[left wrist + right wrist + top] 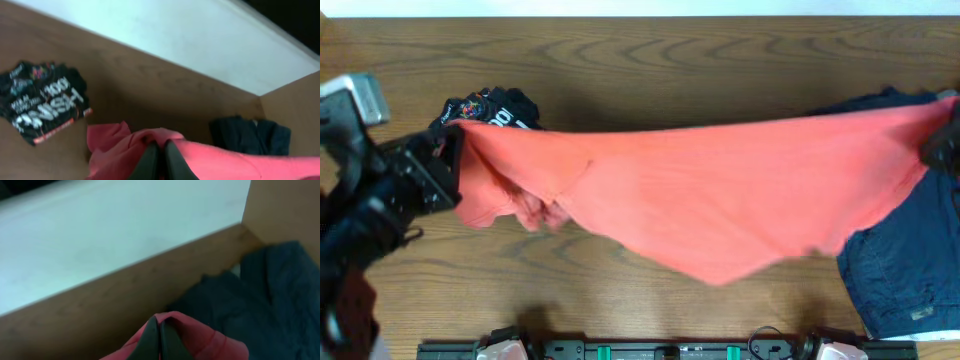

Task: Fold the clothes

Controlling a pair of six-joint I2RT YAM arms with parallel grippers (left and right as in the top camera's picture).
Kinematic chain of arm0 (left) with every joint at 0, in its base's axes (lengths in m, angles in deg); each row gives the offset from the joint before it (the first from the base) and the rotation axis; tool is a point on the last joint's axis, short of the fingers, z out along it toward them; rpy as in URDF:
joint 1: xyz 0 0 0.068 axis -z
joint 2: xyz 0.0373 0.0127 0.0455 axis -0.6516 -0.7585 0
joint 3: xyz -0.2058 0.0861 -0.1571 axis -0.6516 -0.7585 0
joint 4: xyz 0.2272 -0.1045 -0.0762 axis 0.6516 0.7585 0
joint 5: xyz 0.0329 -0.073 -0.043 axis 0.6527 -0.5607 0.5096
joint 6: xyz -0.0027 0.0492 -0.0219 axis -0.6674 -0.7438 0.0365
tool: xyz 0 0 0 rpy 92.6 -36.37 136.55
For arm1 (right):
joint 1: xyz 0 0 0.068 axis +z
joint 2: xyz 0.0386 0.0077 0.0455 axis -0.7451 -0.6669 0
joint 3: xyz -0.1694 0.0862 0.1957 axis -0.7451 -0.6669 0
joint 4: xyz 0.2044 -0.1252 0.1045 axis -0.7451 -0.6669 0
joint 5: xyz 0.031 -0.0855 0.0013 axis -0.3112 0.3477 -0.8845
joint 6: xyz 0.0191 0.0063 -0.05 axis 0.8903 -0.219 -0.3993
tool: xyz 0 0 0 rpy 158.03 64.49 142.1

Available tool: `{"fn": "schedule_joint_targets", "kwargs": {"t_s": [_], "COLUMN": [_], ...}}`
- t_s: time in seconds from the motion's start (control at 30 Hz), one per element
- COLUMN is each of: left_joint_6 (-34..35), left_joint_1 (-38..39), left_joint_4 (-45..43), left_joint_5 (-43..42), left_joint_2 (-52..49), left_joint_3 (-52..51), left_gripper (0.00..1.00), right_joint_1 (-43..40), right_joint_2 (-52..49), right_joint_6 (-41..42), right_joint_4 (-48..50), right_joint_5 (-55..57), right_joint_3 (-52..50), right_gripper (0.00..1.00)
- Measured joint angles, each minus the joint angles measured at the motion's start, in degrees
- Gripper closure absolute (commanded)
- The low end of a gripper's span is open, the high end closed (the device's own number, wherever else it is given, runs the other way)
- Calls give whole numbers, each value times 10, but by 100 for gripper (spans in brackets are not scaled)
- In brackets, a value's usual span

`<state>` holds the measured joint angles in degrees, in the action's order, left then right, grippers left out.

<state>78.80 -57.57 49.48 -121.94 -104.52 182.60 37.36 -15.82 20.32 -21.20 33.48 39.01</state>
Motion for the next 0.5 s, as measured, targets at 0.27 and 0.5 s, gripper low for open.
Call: {"fn": "schedule_joint_targets", "kwargs": {"t_s": [0.27,0.5], "left_joint_6": [-40,-62], "left_joint_1": [78,118], "left_joint_4": [-29,-206], "left_joint_5": [3,57], "left_joint_2": [-165,-344], "left_joint_3": [-7,-11], "left_gripper": [94,94], "right_joint_1": [0,0], "right_joint_2": [-202,-340], "right_joint_6": [-31,-40], "right_joint_4": [10,139], "right_joint_5": [-43,-103], "right_joint_3": [0,-2], "right_gripper": [99,99]}}
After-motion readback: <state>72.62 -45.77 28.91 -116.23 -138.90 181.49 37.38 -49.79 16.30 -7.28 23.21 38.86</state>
